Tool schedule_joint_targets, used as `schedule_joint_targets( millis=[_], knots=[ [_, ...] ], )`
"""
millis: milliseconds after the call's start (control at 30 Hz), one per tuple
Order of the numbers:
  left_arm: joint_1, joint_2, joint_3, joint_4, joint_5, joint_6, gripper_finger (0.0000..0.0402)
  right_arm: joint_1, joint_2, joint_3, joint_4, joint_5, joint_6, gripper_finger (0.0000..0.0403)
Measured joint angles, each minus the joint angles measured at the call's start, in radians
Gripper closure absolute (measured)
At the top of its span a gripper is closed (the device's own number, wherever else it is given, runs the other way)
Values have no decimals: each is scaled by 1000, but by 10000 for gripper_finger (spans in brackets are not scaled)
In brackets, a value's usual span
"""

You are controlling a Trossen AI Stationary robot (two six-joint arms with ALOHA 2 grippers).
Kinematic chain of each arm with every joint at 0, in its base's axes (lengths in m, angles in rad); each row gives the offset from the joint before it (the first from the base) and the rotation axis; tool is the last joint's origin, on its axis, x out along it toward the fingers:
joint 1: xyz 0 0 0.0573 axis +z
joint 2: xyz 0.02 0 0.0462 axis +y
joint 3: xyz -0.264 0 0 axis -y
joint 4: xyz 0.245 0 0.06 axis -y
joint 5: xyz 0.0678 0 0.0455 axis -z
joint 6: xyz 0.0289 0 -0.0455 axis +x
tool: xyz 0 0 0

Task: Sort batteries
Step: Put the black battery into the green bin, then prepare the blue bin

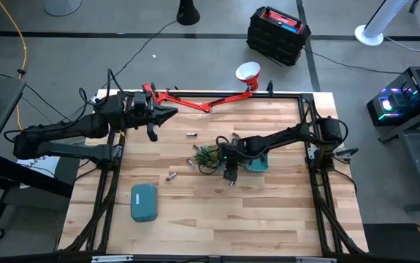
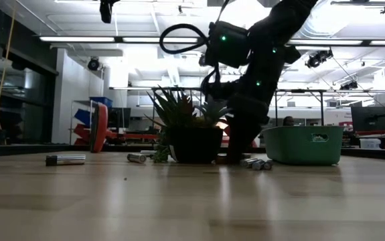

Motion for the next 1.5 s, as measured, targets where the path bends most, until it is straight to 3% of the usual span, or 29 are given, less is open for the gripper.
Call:
schedule_joint_targets(
  millis=[133, 400, 533, 633, 767, 967, 1200, 1333, 1500],
  knots=[
    [0, 0, 0, 6, 0, 2, 401, -5, -32, -2, -32, 17, 28, 372],
    [0, 0, 0, 22, -1, 37, 401, -47, -261, 63, -287, 33, 20, 382],
    [0, 0, 0, 17, 0, 27, 401, -75, -373, 46, -468, 51, 117, 382],
    [0, 0, 0, 13, 0, 21, 402, -85, -435, -13, -556, 54, 220, 377],
    [0, 0, 0, 13, 0, 21, 401, -77, -479, -133, -510, 48, 400, 366],
    [0, 2, 0, 12, 0, 19, 402, -78, -488, -214, -440, 54, 560, 299],
    [0, 2, 0, 13, 0, 9, 402, -73, -488, -154, -464, 57, 475, 224],
    [0, 14, 1, -4, 0, -6, 401, -86, -489, -75, -507, 62, 410, 214],
    [0, 78, 1, -181, 0, -7, 400, -94, -490, -10, -506, 103, 345, 213]
  ],
)
